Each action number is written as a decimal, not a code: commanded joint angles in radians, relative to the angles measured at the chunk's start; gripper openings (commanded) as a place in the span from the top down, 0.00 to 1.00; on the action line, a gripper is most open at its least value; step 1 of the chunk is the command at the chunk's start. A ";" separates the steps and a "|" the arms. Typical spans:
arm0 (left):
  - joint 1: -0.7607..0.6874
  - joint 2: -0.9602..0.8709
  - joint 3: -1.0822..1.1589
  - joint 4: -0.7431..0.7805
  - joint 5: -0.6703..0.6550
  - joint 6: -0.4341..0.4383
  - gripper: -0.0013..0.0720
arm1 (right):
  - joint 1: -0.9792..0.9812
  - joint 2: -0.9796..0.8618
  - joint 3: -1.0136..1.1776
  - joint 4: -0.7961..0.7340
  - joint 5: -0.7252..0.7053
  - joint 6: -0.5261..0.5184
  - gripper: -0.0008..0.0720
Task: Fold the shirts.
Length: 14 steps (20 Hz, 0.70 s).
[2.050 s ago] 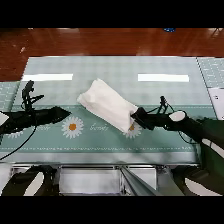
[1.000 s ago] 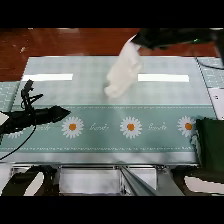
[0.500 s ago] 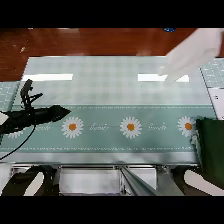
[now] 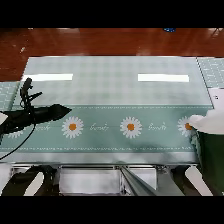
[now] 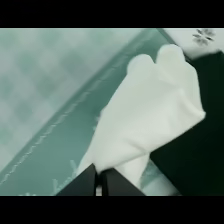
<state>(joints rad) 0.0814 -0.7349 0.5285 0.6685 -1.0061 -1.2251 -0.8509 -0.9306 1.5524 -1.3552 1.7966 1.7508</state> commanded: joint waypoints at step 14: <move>0.014 -0.032 0.074 -0.003 0.158 0.037 0.96 | -0.386 0.118 -0.414 -0.245 -0.083 -0.049 0.43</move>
<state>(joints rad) 0.0856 -0.7460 0.5537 0.6651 -0.9058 -1.1889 -1.2301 -0.7692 1.1069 -1.7119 1.7874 1.6989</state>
